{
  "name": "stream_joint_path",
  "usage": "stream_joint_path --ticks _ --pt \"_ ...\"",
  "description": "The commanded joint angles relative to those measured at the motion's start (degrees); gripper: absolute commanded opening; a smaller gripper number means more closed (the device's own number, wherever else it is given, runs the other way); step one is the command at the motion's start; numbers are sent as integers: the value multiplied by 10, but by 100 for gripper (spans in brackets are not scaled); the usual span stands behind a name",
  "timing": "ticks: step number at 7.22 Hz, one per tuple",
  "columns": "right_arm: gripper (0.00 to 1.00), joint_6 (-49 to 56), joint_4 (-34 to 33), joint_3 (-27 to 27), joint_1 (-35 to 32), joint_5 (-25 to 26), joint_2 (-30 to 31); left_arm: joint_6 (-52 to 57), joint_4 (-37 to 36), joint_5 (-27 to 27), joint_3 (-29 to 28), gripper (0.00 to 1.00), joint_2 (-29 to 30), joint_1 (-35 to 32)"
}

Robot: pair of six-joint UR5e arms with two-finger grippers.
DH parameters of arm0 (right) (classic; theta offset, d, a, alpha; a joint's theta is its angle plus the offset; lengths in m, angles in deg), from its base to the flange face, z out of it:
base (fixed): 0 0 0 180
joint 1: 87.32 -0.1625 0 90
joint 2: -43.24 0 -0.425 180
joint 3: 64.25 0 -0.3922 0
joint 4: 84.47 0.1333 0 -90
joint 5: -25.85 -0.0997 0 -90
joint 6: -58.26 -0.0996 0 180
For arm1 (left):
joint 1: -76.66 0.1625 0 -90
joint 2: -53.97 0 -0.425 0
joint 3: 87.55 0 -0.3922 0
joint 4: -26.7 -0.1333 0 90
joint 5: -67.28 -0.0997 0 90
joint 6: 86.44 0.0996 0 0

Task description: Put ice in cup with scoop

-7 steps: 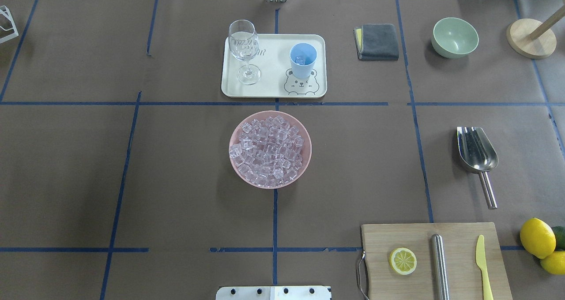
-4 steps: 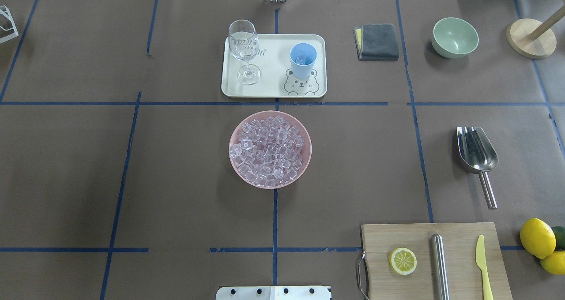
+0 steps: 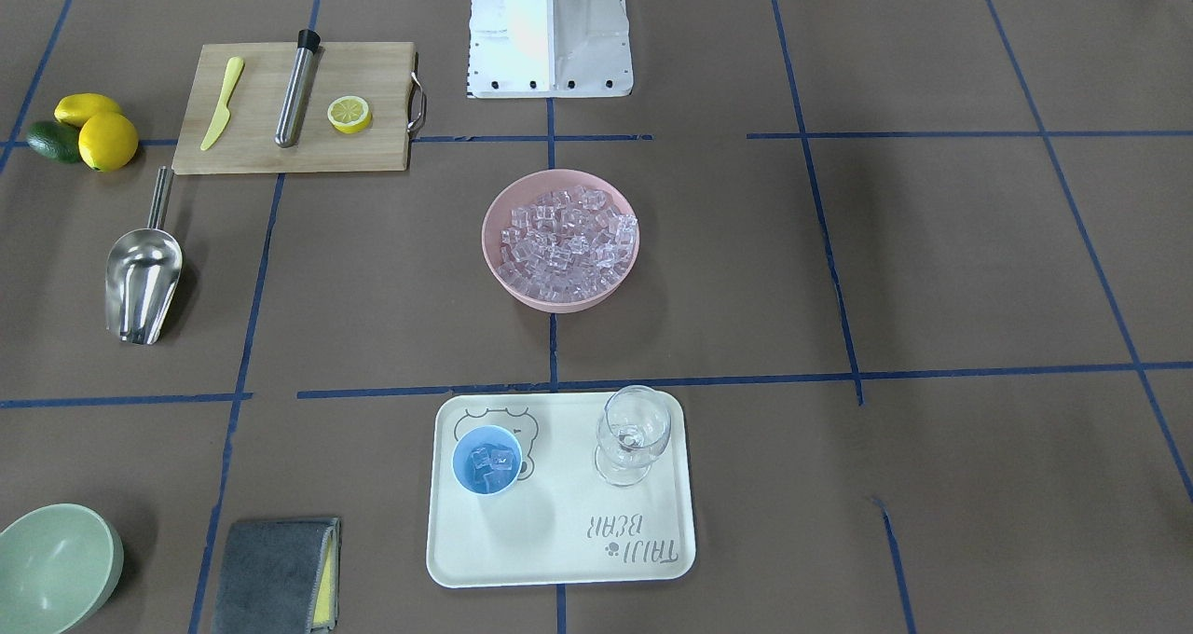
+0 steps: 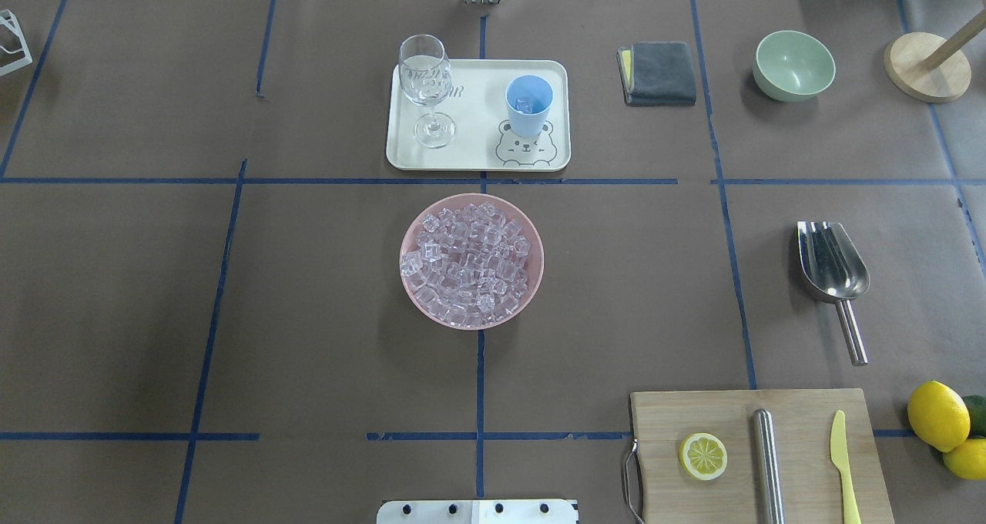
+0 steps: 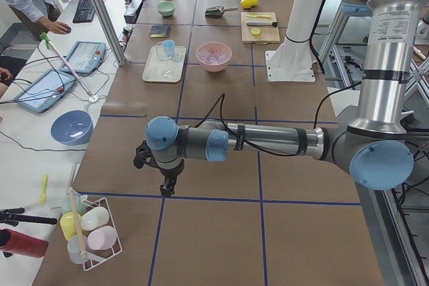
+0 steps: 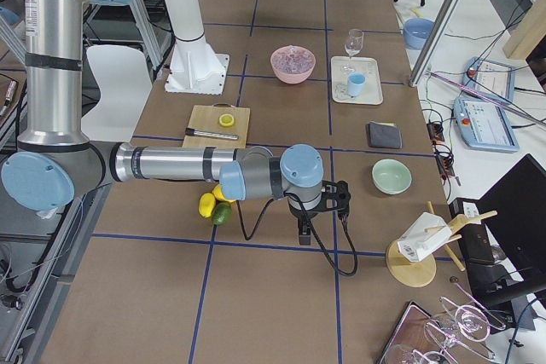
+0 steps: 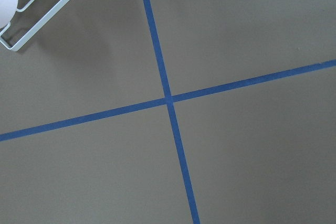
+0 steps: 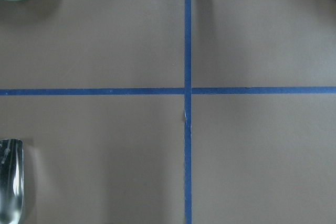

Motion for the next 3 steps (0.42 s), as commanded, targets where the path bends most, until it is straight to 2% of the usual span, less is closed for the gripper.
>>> stream_joint_path --ticks 1,3 --pt "100 0 0 -2 0 1 -1 0 0 0 0 100 1 0" --pt "100 -1 0 -2 0 0 -1 0 0 0 3 100 1 0"
